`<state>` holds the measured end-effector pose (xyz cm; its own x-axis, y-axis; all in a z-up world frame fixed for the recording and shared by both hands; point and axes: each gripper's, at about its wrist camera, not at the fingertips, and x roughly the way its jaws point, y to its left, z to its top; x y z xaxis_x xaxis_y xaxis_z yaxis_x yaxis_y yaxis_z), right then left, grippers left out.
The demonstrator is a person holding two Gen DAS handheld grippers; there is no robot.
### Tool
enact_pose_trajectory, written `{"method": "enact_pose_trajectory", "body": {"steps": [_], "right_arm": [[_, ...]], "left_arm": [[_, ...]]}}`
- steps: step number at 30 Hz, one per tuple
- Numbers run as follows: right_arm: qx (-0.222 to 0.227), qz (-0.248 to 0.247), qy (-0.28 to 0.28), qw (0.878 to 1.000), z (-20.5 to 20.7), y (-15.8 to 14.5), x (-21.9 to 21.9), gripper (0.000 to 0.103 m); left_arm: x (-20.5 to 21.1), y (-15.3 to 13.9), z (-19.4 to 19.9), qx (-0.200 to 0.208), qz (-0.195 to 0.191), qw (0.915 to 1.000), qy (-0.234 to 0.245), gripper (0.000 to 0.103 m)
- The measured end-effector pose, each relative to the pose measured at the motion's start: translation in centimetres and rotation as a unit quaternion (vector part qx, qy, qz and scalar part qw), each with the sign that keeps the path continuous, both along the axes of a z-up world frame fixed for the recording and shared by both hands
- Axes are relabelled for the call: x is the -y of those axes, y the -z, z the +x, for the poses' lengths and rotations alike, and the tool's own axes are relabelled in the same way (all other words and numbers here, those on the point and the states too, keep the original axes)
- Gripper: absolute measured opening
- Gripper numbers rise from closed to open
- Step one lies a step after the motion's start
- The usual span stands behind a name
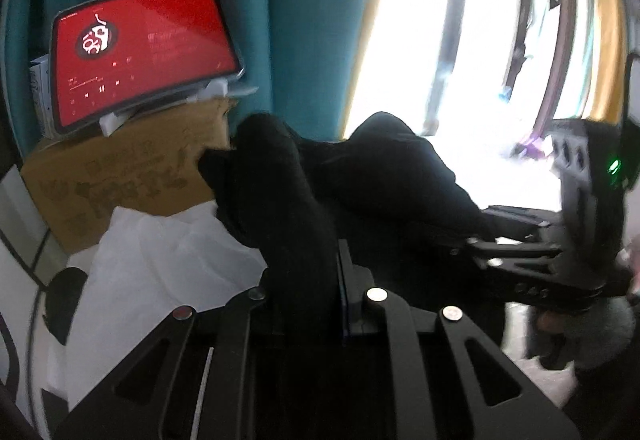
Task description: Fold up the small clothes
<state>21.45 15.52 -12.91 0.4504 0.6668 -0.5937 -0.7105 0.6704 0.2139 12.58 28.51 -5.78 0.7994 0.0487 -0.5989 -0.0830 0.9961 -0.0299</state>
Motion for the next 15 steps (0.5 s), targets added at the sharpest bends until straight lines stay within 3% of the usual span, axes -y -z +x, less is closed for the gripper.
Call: {"method": "enact_pose_trajectory", "body": {"steps": [6,7,10,15], "right_arm": [[-0.044,-0.023,0.0,0.999,2.5,3.0,-1.1,0.031],[-0.055,-0.03,-0.004,0.998,2.9,3.6,-1.2,0.035],[-0.069,-0.031,-0.001,0.997,3.7,4.2,-0.9,0.045],[-0.062,-0.045,-0.012,0.997,4.3,4.1,-1.4,0.05]], "left_arm": [[-1.5,3.1,1.9,-0.045,-0.008,0.9989,-0.014,0.02],[-1.8,3.6,2.0,-0.049,-0.01,0.9986,-0.015,0.021],[-2.9,5.7,2.5,-0.074,-0.01,0.9967,-0.034,0.033],[-3.8,6.2,2.1,-0.079,-0.033,0.9948,-0.055,0.046]]}}
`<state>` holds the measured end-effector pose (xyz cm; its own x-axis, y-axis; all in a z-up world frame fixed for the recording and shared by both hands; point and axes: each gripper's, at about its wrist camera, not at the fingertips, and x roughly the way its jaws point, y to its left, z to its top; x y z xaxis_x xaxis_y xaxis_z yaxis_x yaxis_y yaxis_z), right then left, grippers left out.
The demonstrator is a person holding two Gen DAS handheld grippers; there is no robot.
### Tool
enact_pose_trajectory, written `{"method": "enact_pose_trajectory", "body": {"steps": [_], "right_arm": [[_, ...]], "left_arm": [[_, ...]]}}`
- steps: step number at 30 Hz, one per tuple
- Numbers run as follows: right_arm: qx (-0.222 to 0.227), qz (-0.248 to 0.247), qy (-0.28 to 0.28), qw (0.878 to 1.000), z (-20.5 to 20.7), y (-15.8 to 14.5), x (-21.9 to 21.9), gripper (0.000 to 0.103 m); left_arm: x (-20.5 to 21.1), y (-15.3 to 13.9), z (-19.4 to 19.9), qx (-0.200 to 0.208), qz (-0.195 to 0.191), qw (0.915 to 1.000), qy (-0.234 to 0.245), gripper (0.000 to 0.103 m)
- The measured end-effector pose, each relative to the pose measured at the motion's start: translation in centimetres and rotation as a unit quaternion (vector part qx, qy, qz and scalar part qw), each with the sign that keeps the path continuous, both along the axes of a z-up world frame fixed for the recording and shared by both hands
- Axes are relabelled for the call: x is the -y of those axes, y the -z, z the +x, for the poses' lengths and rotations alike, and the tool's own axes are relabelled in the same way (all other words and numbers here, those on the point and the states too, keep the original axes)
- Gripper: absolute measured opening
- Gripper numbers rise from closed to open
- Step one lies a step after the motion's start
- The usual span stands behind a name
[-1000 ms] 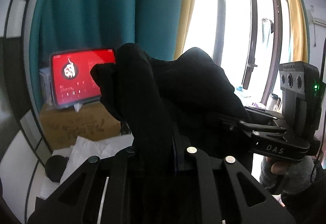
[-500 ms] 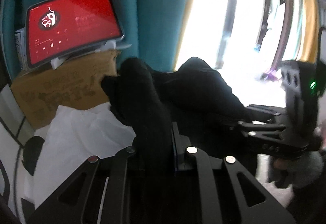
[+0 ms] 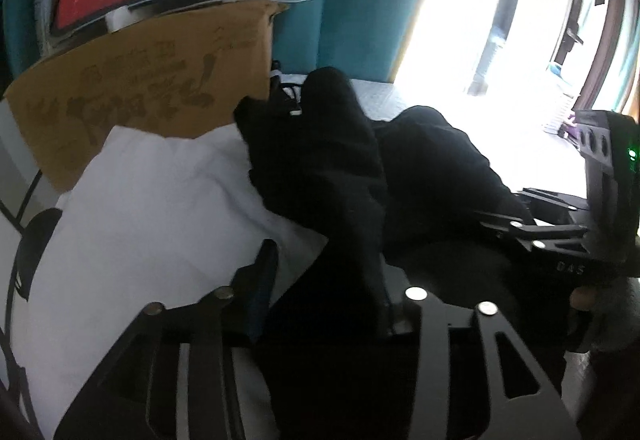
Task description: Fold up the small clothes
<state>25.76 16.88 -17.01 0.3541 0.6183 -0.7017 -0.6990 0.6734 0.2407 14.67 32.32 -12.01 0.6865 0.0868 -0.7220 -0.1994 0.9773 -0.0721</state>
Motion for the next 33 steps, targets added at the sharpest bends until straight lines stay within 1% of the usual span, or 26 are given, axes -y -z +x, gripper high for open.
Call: {"method": "enact_pose_trajectory", "body": {"steps": [5,11,19,27,30,33], "right_arm": [[-0.004,-0.011,0.013,1.0,-0.1,-0.1,1.9,0.064],[0.0,-0.011,0.028,1.0,-0.9,-0.4,3.6,0.067],[-0.002,-0.009,0.044,0.999,-2.0,-0.9,5.7,0.068],[0.003,-0.01,0.065,0.998,-3.1,-1.6,8.1,0.068],[0.002,-0.012,0.074,0.997,-3.4,-1.6,9.2,0.068],[0.002,-0.011,0.08,0.997,-4.1,-1.5,10.3,0.068]], "left_arm": [[0.6,-0.2,-0.5,-0.003,0.022,0.9997,-0.012,0.049],[1.1,-0.8,-1.9,-0.005,0.039,0.999,-0.023,0.05],[1.6,-1.9,-2.8,-0.006,0.042,0.9984,-0.039,0.05],[3.4,-2.5,-5.1,0.004,0.049,0.9973,-0.054,0.049],[4.4,-2.7,-6.0,0.011,0.05,0.9973,-0.052,0.049],[5.8,-3.5,-7.0,0.04,0.051,0.9969,-0.044,0.049]]}}
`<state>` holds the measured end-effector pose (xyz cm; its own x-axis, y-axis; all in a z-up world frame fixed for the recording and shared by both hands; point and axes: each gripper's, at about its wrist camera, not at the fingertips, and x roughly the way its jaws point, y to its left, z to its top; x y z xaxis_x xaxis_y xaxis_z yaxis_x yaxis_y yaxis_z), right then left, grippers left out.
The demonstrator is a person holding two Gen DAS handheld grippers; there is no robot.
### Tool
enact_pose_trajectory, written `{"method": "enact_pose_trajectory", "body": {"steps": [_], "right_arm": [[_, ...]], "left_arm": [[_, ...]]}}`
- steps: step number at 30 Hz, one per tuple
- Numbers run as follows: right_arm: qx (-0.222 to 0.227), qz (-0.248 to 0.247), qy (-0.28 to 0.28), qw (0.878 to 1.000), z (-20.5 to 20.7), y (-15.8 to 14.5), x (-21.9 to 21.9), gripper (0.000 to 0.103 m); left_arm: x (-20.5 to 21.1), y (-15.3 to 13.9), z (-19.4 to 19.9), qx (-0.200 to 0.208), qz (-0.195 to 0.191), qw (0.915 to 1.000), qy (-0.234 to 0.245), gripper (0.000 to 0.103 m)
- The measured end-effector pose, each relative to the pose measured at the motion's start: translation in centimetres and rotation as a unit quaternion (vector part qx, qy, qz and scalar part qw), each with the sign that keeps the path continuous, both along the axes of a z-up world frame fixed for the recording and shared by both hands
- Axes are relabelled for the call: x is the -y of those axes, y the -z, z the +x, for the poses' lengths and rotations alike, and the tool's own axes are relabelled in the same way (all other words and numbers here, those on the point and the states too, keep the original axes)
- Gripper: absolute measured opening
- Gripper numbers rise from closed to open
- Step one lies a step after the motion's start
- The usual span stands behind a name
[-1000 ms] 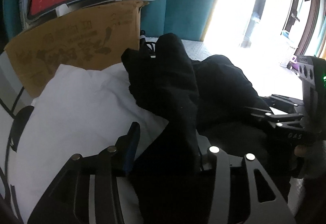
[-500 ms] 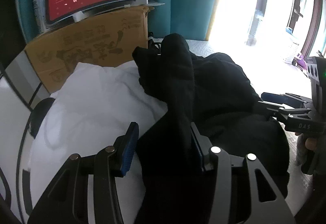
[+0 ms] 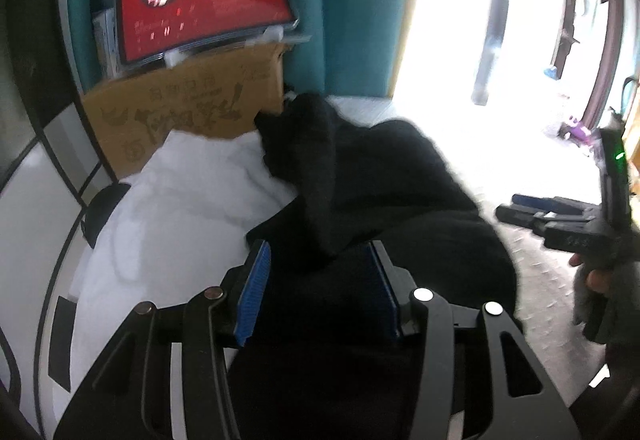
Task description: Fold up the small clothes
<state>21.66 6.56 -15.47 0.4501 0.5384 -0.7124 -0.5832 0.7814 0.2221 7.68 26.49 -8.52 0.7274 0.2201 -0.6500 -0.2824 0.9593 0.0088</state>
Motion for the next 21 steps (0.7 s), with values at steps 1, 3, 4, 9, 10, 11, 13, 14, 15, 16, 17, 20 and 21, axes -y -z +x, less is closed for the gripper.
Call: {"method": "enact_pose_trajectory", "body": {"steps": [1,3,4,9,10,11,13,14,15,16,17,20,21], "right_arm": [[0.001,-0.002,0.0,1.0,-0.3,0.0,0.3,0.068],[0.003,-0.004,0.001,1.0,-0.8,-0.1,0.7,0.068],[0.004,-0.004,0.001,1.0,-1.1,-0.1,1.0,0.068],[0.011,-0.006,0.008,1.0,-2.6,-0.4,3.0,0.068],[0.011,-0.006,0.01,1.0,-2.8,-0.5,3.3,0.068],[0.013,-0.006,0.012,1.0,-3.0,-0.5,3.7,0.068],[0.015,-0.008,0.018,1.0,-3.6,-0.5,4.6,0.068],[0.015,-0.008,0.021,1.0,-3.8,-0.5,5.1,0.068],[0.016,-0.008,0.024,1.0,-4.0,-0.4,5.7,0.068],[0.015,-0.008,0.027,0.999,-4.2,-0.4,6.3,0.068],[0.015,-0.008,0.031,0.999,-4.4,-0.3,6.8,0.068],[0.015,-0.006,0.042,0.999,-5.0,-0.2,8.5,0.068],[0.016,-0.005,0.046,0.999,-5.2,-0.2,9.2,0.068]], "left_arm": [[0.6,-0.3,-0.2,0.01,0.0,0.9999,0.003,0.049],[1.4,-0.7,-0.3,0.021,0.0,0.9998,0.008,0.049],[2.0,-0.8,-0.3,0.026,0.002,0.9996,0.013,0.049],[3.7,-0.4,0.2,0.028,0.003,0.9994,0.02,0.05],[4.2,-0.2,0.3,0.026,-0.001,0.9994,0.023,0.05],[4.5,0.0,0.4,0.025,-0.002,0.9994,0.025,0.049],[5.3,0.4,0.7,0.021,-0.004,0.9993,0.03,0.05],[5.8,0.6,0.8,0.017,-0.004,0.9992,0.035,0.05],[6.3,0.8,0.9,0.015,-0.005,0.9992,0.038,0.05],[6.9,1.0,1.1,0.011,-0.004,0.999,0.043,0.05],[7.3,1.2,1.2,0.009,-0.005,0.9989,0.047,0.05],[8.9,1.5,1.3,0.006,-0.006,0.9983,0.058,0.05],[9.4,1.5,1.3,0.005,-0.006,0.998,0.063,0.05]]}}
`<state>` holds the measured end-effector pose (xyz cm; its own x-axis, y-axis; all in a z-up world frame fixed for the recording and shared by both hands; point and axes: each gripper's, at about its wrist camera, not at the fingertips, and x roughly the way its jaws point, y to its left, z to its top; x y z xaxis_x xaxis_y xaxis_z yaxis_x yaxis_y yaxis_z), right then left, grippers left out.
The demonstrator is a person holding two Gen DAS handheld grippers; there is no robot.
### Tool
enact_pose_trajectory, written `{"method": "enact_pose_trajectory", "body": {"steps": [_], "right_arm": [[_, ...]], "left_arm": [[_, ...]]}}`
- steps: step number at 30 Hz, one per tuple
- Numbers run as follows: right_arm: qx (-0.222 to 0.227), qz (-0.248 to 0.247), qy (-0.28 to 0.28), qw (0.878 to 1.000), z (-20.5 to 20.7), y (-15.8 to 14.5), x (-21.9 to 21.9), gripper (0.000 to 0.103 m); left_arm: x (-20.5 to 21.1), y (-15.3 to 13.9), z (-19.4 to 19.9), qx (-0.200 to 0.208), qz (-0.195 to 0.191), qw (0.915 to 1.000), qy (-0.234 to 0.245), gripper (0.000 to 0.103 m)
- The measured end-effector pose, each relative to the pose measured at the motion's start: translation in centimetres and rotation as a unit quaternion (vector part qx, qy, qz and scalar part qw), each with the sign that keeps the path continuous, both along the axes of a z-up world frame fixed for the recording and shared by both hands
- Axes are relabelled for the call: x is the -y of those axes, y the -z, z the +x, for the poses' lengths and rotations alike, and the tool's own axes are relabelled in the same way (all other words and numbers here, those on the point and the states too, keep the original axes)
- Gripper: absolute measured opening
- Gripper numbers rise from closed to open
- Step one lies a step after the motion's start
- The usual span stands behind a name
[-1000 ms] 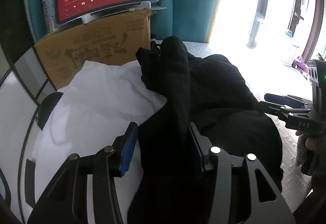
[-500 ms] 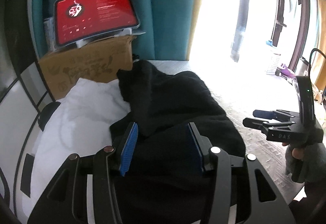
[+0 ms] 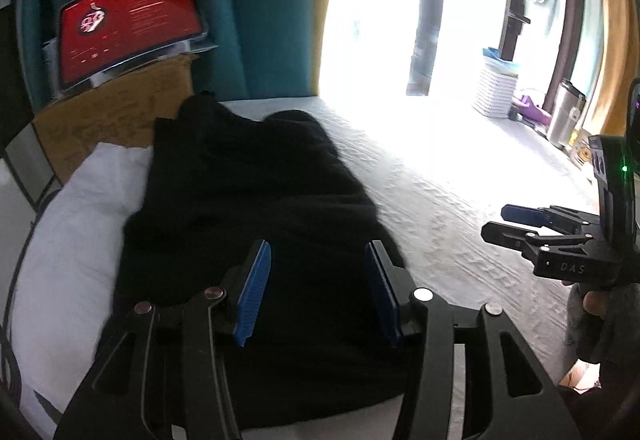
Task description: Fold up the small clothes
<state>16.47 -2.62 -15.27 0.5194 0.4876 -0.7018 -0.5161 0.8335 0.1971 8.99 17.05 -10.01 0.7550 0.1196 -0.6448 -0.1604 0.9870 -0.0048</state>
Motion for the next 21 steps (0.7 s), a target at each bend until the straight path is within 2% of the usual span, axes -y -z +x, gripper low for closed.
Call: {"method": "enact_pose_trajectory", "body": {"steps": [9,17,20,21], "right_arm": [[0.017,0.0,0.022,1.0,-1.9,-1.2,4.2,0.068],[0.057,-0.004,0.059,0.997,-3.9,-4.4,8.7,0.068],[0.078,-0.008,0.069,0.995,-4.7,-6.0,9.7,0.068],[0.086,-0.01,0.074,0.993,-5.2,-6.7,10.1,0.068]], "left_arm": [[4.4,-0.2,0.1,0.005,0.001,0.9995,0.031,0.05],[8.4,-1.6,-0.5,0.035,0.013,0.9969,0.07,0.05],[9.2,-2.4,-0.8,0.05,0.021,0.9958,0.074,0.078],[9.5,-2.8,-1.1,0.058,0.025,0.9952,0.074,0.079]]}}
